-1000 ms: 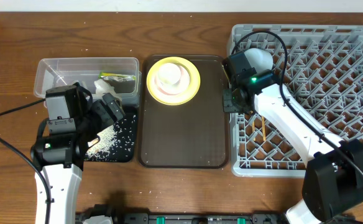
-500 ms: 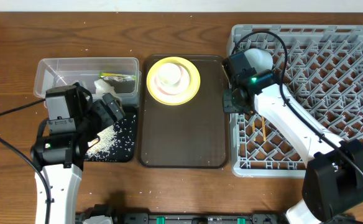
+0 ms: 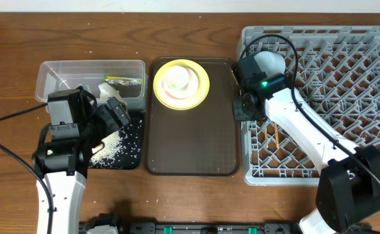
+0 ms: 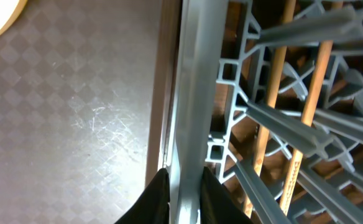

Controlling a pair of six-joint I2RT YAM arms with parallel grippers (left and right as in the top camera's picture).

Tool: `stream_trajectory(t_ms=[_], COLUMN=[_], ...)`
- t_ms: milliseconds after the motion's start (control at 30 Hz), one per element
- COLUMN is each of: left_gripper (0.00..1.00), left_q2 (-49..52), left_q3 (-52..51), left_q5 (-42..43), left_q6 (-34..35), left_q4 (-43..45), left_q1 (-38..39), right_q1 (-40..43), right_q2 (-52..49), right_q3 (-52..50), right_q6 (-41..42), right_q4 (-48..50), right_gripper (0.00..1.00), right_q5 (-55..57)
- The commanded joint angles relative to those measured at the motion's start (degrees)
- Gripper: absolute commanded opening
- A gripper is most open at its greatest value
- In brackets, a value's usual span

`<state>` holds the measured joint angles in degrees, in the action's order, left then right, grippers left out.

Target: Sort waste into correct bins and load items into the dishwasher rack

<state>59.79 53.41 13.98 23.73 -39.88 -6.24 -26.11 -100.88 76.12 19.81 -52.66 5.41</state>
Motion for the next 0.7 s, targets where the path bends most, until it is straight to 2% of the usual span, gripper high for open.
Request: stream_trajectory(t_ms=[0,133,267,400,667], left_gripper=[0.96,0.96,0.96,0.96,0.96], left_q2=[0.1,0.1,0.1,0.0,0.0], left_q3=[1.2,1.2,1.2,1.2,1.2], left_q5=[-0.1,-0.1,-0.1,-0.1,-0.1], left_q6=[-0.7,-0.7,-0.7,-0.7,-0.7], left_q4=[0.0,0.0,0.0,0.0,0.0], left_q1=[-0.2,-0.2,-0.2,-0.2,-0.2], right_q1=[-1.2,-1.1,-1.1,-1.2,-3.3], right_q2=[-0.3,-0.3,-0.3,-0.3,-0.4], right_q3=[0.5,3.8,8.3,11.9,12.7], right_q6=[-3.7,-6.5,-14.5,-16.9,-21.3], right_q4=[1.7,-0.1,-3.9,-3.1,9.9], right_gripper=[0.18,0.24,0.33,0.31,0.29], right_q5=[-1.9,0.7,0.8,0.2,-11.2])
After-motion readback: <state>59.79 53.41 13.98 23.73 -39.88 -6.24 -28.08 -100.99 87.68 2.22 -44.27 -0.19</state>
